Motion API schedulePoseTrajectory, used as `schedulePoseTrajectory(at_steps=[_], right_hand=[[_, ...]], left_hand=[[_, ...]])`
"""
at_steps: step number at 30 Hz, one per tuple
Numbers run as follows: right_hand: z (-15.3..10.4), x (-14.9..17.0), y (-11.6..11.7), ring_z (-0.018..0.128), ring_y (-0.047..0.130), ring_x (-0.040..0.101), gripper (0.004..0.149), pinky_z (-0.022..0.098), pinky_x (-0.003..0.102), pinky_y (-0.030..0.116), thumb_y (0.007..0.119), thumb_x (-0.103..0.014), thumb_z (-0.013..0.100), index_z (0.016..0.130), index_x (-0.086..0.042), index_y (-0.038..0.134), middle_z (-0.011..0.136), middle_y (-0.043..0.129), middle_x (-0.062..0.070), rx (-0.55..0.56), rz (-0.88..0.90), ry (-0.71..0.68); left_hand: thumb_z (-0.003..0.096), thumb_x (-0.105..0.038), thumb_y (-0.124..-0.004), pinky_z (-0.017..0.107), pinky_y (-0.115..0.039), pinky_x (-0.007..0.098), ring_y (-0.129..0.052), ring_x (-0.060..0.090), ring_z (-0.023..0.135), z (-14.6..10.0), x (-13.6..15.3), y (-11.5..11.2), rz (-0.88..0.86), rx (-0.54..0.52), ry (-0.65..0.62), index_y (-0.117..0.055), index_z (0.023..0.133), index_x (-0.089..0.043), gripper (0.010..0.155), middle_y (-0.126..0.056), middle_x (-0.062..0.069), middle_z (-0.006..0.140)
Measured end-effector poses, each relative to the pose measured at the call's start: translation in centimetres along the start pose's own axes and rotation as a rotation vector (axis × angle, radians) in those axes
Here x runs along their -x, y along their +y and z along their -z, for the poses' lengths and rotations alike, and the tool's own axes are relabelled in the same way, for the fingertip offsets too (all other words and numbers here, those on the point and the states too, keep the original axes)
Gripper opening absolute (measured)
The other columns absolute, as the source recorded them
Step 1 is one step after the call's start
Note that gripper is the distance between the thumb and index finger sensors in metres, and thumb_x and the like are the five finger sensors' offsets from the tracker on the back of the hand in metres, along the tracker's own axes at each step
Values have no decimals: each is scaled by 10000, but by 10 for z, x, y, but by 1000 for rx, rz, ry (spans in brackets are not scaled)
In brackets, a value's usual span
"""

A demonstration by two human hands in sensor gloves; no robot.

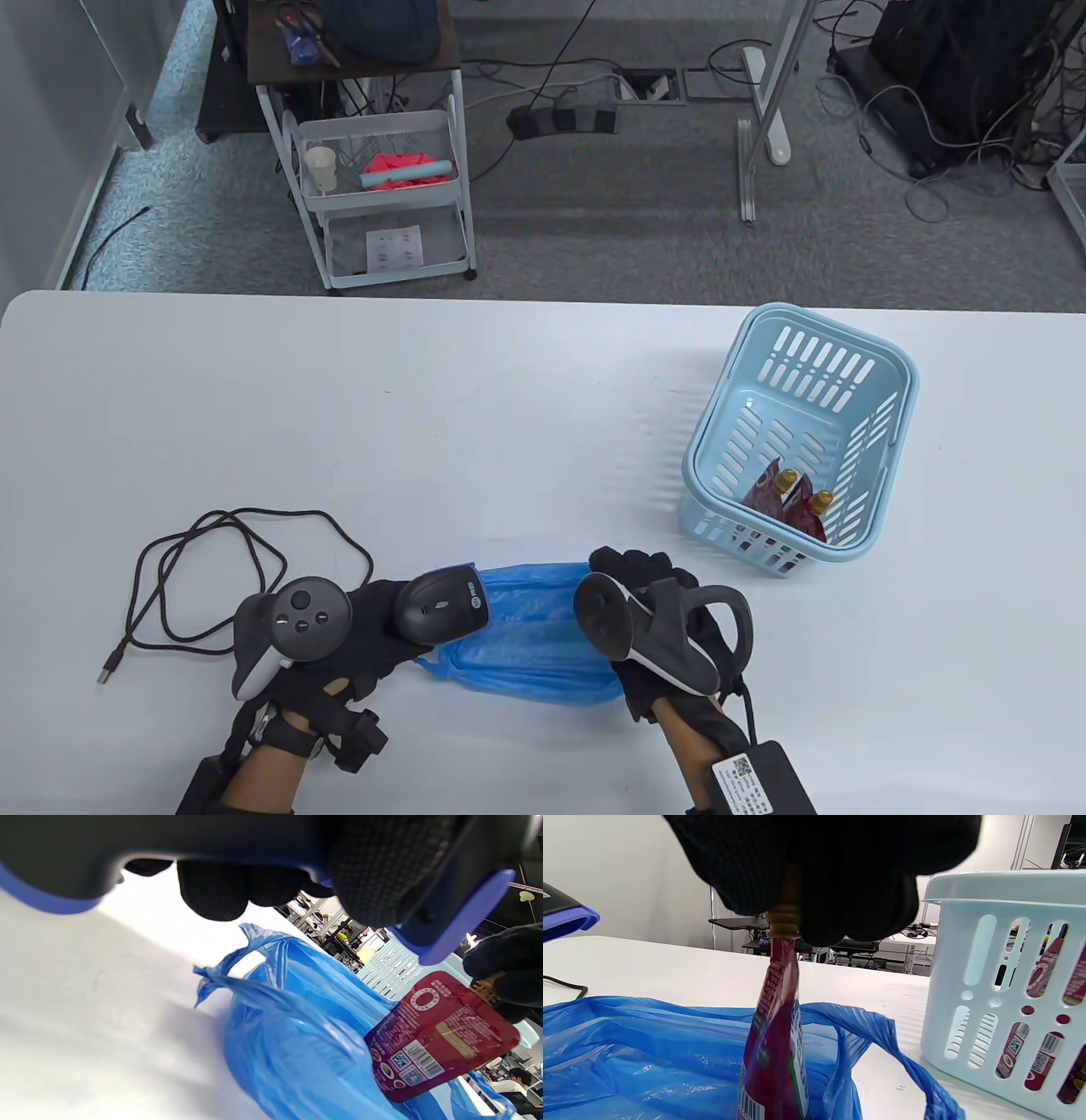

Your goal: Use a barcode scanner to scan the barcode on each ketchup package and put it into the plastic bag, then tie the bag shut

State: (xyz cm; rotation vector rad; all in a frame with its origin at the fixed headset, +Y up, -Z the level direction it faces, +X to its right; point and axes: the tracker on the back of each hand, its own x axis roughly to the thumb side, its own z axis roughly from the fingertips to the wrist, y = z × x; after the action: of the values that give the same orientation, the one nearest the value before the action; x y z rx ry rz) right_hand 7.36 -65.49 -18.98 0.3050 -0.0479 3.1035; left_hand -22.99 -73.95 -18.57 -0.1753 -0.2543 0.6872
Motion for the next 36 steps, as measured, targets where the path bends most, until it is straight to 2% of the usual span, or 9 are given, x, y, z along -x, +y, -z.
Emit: schedulePoseTrajectory(at_steps=[6, 17, 27, 36], right_hand=[[4, 1, -2, 656, 901, 351, 453, 418, 408, 791, 815, -258, 499, 931, -141, 748, 831, 891, 121, -82, -2, 22], [7, 8, -5, 676, 893, 367, 512, 431, 421, 789, 808, -307, 508, 979, -133, 711, 863, 873, 138, -152, 53, 34], [7, 23, -26, 696, 880, 387, 543, 441, 434, 783, 804, -344, 509, 995, -129, 693, 890, 849, 164, -83, 154, 64], [19, 64, -57, 747, 847, 419, 550, 473, 460, 769, 795, -311, 517, 1019, -125, 670, 944, 803, 197, -67, 184, 197]], left_hand=[[412, -496, -897, 612, -779, 512, -979, 289, 724, 0, 0, 0, 14, 7, 1, -839, 866, -319, 491, -889, -43, 835], [410, -496, -899, 612, -778, 513, -979, 289, 723, 1, 0, -1, 16, 16, 0, -841, 866, -318, 493, -890, -41, 835], [410, -496, -898, 613, -778, 513, -979, 290, 723, 1, 0, -1, 2, 12, 3, -839, 868, -318, 494, -889, -41, 835], [410, -495, -899, 614, -776, 514, -978, 291, 725, 1, 3, 1, -12, 8, 19, -839, 868, -318, 495, -889, -41, 835]])
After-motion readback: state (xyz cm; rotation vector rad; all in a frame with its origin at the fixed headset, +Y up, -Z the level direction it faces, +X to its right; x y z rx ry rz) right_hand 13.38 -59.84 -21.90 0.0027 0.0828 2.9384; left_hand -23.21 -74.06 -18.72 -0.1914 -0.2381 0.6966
